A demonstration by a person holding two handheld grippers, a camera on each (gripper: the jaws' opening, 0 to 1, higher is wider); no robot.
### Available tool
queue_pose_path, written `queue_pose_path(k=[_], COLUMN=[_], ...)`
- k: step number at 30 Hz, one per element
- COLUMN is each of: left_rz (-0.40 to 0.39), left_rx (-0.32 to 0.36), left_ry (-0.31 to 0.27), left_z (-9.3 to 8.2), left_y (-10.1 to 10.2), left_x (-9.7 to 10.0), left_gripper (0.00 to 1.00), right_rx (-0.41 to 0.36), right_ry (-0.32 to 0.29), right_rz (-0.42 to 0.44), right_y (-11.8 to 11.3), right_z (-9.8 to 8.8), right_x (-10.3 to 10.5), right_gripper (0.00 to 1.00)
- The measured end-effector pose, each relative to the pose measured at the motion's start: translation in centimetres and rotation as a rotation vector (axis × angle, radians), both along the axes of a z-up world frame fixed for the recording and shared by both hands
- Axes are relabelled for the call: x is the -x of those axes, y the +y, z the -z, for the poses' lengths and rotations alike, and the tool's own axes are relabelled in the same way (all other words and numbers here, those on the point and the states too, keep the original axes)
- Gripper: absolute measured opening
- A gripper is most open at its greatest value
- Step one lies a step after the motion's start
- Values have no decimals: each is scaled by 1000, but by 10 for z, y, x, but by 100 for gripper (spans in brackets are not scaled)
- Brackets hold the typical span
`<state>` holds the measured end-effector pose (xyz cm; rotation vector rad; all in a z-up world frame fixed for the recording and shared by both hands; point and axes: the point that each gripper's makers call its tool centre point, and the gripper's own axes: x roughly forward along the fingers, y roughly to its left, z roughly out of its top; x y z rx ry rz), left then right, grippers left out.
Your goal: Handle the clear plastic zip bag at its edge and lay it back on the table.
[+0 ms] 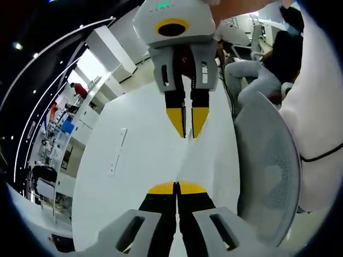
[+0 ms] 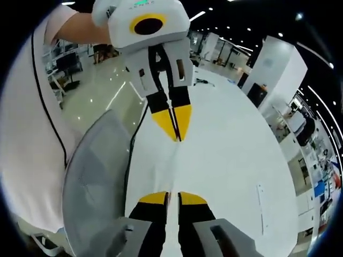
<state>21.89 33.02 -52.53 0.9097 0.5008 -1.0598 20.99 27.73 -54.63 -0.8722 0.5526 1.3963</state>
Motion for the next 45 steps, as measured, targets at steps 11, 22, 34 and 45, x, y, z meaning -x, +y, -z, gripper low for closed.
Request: queue_pose_path(k=[11, 22, 34, 45], left_rz=[-3, -18, -2, 33], left_rx=[3, 19, 24, 74], left_ry=[-2, 5, -23, -23], left_z=[0, -1, -5, -16], left_y=[2, 2, -1, -23], left_x=[2, 3, 4, 9], left_gripper=[0, 0, 2, 3], right_rx=[14, 46, 75, 92], right_ry=[-3, -51, -83, -95], right_rz=[-14, -39, -48, -48], right_y=[0, 0, 0, -1], right_z=[2, -1, -4, -4], right_x=[1, 1, 3, 1], right_gripper=[0, 0, 0, 0])
